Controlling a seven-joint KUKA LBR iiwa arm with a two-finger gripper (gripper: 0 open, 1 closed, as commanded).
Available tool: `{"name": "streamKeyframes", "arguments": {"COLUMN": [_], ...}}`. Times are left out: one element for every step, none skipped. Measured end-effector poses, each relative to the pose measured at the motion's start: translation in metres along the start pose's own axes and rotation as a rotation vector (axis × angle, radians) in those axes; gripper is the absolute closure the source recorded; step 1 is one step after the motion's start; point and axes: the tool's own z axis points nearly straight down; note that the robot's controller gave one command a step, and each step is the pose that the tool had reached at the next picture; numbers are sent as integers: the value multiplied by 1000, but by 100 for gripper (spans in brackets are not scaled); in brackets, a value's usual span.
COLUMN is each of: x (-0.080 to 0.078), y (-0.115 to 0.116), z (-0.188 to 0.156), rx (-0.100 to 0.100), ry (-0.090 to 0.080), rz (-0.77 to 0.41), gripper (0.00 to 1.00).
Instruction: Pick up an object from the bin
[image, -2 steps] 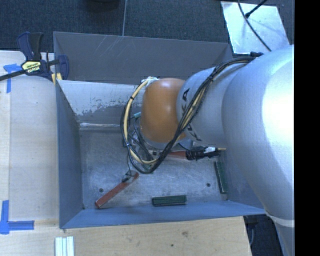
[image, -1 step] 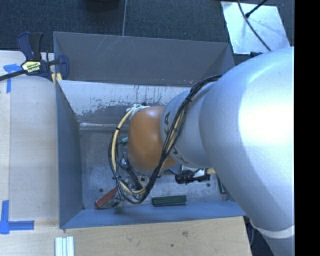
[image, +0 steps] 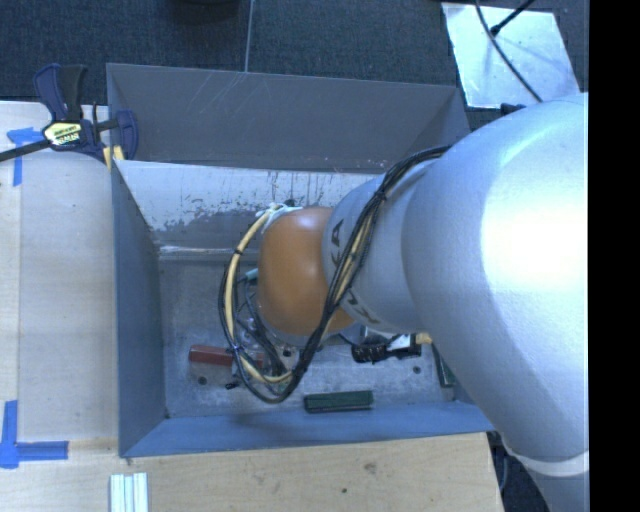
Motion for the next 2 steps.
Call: {"name": "streamKeyframes", "arguments": {"x": [-34, -32], "y": [-1, 30], "z": [-122, -176], "rx": [-1, -1], "ry": [-2, 0], "rz": [-31, -39], "gripper": [100, 100]}}
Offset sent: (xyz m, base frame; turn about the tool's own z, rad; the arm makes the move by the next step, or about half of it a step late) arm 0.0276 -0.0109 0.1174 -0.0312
